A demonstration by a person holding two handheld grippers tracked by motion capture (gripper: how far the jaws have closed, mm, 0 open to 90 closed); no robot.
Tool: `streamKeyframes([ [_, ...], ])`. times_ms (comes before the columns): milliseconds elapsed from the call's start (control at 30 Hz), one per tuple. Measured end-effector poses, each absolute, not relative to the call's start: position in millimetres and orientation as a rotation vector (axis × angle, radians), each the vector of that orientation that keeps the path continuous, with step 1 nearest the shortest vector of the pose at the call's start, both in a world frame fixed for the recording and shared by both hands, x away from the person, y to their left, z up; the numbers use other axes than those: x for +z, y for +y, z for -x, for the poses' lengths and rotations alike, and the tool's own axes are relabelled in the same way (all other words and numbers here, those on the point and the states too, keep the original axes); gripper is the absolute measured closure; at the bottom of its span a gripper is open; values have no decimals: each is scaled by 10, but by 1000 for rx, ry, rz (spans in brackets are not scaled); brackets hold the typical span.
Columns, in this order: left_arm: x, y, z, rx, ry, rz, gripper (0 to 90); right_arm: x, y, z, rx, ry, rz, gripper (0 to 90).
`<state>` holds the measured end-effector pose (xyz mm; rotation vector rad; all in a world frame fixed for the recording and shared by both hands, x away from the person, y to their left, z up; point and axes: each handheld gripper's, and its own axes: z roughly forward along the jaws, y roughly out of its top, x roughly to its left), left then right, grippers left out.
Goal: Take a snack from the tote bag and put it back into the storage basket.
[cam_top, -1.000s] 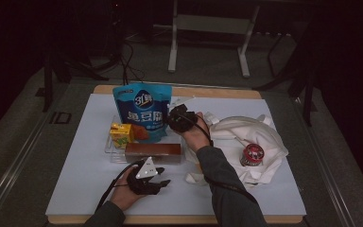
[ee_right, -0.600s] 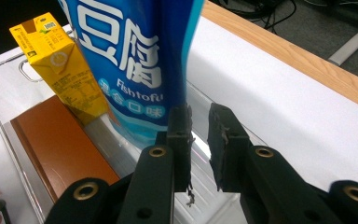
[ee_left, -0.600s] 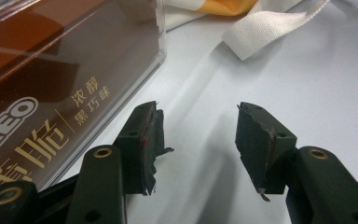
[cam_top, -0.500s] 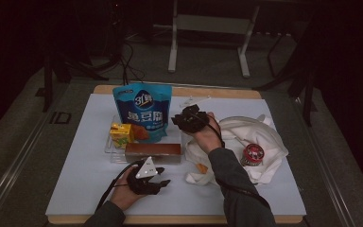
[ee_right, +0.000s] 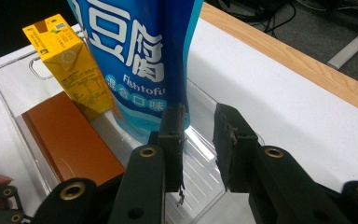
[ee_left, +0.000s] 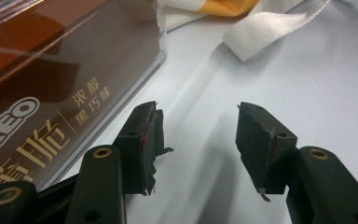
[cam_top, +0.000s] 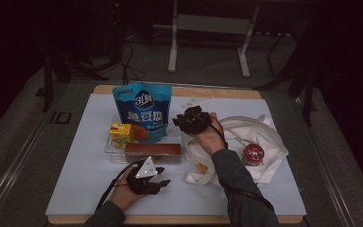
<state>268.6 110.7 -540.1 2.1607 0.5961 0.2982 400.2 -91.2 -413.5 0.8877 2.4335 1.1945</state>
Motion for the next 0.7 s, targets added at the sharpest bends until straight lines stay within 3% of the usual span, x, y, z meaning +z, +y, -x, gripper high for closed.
streamKeyframes([
  [700, -5402, 1106, -2687, 299, 601, -2158, 481, -3979, -1079, -3839, 1170, 2445, -848, 708],
])
